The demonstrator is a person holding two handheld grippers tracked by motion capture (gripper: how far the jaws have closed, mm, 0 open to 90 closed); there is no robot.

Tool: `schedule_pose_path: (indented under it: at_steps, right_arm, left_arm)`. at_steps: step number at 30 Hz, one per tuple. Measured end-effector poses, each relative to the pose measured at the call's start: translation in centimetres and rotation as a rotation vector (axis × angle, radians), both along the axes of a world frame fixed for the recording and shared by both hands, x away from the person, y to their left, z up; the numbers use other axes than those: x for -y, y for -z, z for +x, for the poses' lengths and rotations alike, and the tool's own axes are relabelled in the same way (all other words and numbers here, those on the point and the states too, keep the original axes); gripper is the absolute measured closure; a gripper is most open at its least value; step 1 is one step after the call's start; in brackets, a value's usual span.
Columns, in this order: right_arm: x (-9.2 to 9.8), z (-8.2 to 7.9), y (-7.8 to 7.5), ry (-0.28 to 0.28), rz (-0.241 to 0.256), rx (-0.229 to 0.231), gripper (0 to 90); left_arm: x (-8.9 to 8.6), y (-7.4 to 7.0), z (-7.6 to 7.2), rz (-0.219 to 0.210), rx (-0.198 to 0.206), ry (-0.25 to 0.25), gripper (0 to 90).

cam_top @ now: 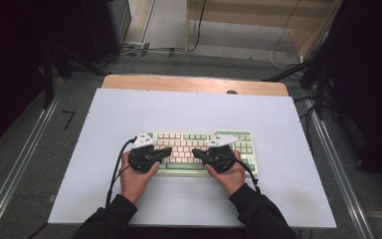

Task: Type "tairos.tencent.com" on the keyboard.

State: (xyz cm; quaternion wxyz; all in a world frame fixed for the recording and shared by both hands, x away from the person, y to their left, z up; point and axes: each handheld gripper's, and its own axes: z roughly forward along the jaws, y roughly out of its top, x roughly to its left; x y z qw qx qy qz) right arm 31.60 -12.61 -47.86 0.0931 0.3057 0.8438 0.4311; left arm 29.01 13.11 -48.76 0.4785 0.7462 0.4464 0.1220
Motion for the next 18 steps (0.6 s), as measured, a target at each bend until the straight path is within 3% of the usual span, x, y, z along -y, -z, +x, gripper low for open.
schedule_pose_path:
  at_steps: [11, 18]
  right_arm:
    - [-0.1, 0.0, 0.1, -0.001, -0.005, -0.004, 88.4]
    - [-0.2, 0.0, 0.2, -0.004, -0.005, -0.004, 88.3]
  left_arm:
    - [-0.2, 0.2, 1.1, 0.009, 0.007, -0.052, 90.0]
    - [0.1, 0.4, 1.7, 0.02, 0.001, -0.056, 90.0]
